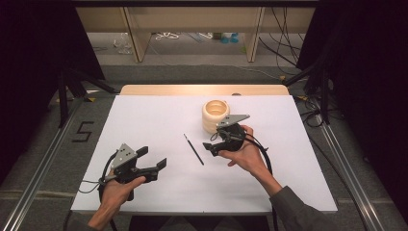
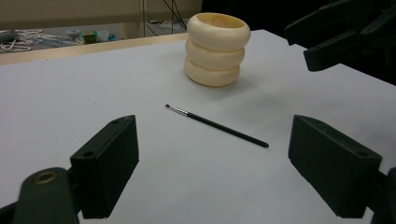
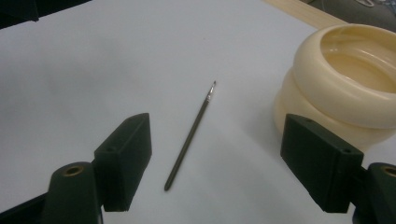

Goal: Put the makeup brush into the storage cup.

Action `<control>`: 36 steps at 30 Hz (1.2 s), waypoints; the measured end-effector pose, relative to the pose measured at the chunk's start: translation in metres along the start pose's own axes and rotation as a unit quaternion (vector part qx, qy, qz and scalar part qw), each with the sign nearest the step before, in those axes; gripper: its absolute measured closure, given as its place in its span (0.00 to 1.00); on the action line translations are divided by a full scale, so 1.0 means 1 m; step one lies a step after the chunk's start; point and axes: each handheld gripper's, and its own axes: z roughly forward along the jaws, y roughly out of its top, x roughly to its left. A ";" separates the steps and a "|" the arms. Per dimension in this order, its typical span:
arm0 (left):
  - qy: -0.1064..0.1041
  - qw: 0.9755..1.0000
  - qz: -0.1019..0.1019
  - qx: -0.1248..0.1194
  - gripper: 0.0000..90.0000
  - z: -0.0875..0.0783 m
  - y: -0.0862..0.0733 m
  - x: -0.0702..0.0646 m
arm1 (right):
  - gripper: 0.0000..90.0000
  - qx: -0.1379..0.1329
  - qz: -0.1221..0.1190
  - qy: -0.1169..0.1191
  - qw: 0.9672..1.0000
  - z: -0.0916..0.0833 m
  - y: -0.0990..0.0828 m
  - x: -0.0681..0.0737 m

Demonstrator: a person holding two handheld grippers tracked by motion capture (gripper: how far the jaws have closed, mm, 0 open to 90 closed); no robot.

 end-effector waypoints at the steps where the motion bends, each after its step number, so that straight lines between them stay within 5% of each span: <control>1: 0.001 1.000 -0.002 0.000 0.17 0.000 0.000 0.000 | 0.29 0.007 -0.002 0.003 1.000 0.002 0.001 0.000; 36: 0.000 1.000 -0.002 0.004 0.17 0.000 -0.001 0.000 | 0.38 0.105 -0.017 0.020 0.994 0.068 0.022 -0.003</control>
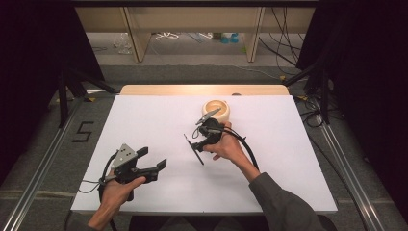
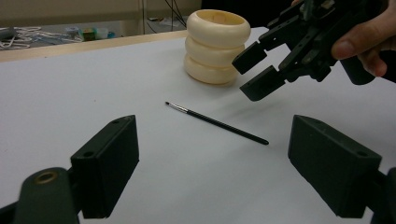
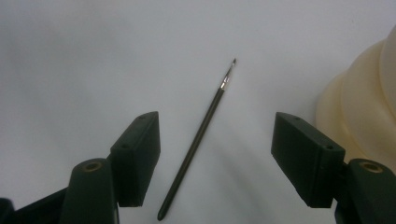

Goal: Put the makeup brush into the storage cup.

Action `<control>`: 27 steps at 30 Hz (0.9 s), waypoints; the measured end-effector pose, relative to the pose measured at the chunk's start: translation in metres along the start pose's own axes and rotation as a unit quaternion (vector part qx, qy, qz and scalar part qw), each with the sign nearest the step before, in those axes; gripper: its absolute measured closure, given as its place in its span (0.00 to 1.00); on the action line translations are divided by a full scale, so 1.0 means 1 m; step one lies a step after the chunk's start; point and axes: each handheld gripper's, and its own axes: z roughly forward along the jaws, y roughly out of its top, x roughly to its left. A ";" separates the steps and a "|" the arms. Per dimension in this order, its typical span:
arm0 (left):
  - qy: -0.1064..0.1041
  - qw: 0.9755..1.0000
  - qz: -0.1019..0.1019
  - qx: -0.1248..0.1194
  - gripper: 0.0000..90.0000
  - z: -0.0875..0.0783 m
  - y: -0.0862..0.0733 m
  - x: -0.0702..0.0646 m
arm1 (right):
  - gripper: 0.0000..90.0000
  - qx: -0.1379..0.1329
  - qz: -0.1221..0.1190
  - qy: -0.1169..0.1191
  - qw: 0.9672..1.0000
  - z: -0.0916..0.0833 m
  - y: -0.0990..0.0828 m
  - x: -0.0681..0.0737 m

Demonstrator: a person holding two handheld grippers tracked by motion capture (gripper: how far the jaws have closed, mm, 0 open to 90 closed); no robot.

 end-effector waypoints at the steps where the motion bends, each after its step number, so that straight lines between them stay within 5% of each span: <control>1: 0.000 1.000 0.000 0.000 0.18 0.000 0.000 0.000 | 0.39 0.003 -0.002 -0.002 1.000 0.004 0.003 -0.001; 27: -0.003 1.000 0.001 0.002 0.18 0.001 0.000 0.000 | 0.46 0.072 0.006 0.001 0.997 0.036 0.015 -0.007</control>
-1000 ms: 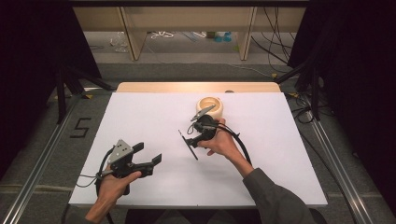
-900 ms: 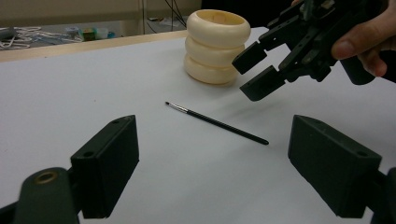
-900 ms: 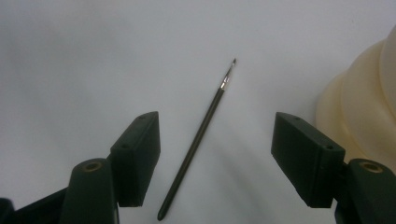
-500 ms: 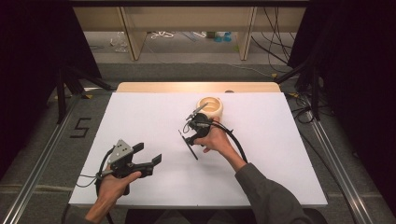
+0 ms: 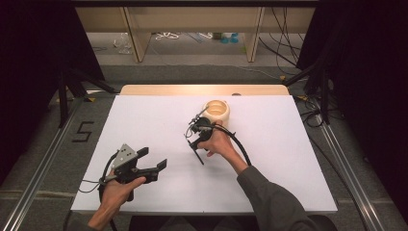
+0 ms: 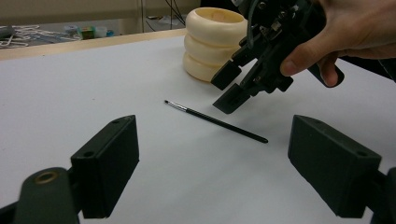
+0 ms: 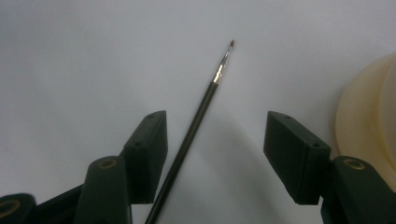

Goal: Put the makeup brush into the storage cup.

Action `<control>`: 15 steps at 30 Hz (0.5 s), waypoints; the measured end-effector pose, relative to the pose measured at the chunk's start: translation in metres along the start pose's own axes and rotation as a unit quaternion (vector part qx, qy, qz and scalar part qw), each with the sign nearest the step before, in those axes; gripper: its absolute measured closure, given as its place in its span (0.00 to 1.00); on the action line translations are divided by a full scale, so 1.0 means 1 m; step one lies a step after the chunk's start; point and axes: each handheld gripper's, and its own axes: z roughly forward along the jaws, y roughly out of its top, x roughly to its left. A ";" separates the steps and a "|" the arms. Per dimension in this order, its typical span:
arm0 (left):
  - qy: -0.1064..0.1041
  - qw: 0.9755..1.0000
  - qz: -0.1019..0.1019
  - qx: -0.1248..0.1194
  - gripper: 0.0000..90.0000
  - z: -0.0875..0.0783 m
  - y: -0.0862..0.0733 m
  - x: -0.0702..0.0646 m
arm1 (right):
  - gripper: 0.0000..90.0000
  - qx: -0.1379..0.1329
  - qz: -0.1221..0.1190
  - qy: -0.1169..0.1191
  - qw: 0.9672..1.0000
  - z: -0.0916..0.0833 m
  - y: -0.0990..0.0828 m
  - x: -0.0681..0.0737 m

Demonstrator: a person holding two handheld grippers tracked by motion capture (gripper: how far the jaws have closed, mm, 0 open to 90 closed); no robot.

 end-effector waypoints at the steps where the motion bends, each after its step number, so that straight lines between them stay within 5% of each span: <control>1: 0.000 1.000 0.000 0.000 0.18 0.000 0.000 0.000 | 0.47 0.001 -0.001 0.000 1.000 0.000 0.002 0.000; 15: 0.002 1.000 0.001 0.004 0.18 0.000 0.000 0.000 | 0.53 0.041 -0.008 0.001 0.999 0.012 0.008 0.004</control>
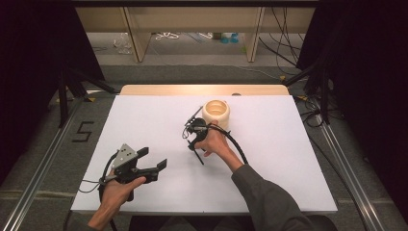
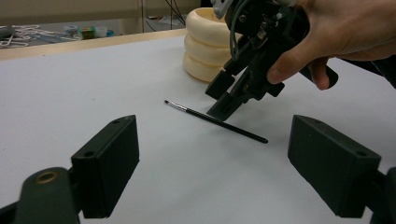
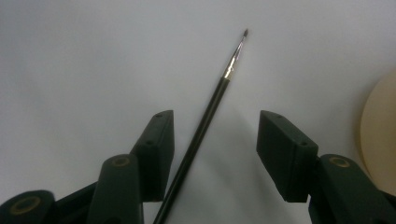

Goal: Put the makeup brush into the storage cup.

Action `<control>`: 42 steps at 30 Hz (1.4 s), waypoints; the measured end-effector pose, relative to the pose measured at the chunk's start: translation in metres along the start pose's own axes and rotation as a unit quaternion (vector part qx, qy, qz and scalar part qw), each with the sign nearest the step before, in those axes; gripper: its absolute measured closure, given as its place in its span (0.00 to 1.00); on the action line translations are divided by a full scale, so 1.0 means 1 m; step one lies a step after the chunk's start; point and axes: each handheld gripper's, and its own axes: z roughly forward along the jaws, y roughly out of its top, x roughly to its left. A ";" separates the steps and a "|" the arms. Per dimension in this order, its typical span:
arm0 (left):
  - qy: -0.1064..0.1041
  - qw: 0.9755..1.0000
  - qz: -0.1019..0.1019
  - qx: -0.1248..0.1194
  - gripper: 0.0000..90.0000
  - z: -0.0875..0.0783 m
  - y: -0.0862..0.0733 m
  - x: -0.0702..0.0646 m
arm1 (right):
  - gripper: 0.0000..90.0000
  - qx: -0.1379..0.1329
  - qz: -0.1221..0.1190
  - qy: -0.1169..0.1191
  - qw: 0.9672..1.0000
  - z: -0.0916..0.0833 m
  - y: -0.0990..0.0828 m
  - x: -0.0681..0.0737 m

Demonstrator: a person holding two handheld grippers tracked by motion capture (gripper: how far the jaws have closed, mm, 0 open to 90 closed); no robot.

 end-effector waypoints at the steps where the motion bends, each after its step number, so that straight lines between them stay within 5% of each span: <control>1: 0.000 1.000 0.000 0.000 0.18 0.000 0.000 0.000 | 0.54 0.003 0.000 -0.002 1.000 0.000 0.001 0.001; 13: -0.001 1.000 -0.001 -0.002 0.18 0.000 0.000 0.000 | 0.62 0.031 0.001 -0.004 1.000 0.009 0.009 0.001; 42: -0.003 1.000 -0.002 -0.002 0.18 0.000 0.000 0.000 | 0.79 0.048 -0.006 -0.005 0.999 0.014 0.011 0.003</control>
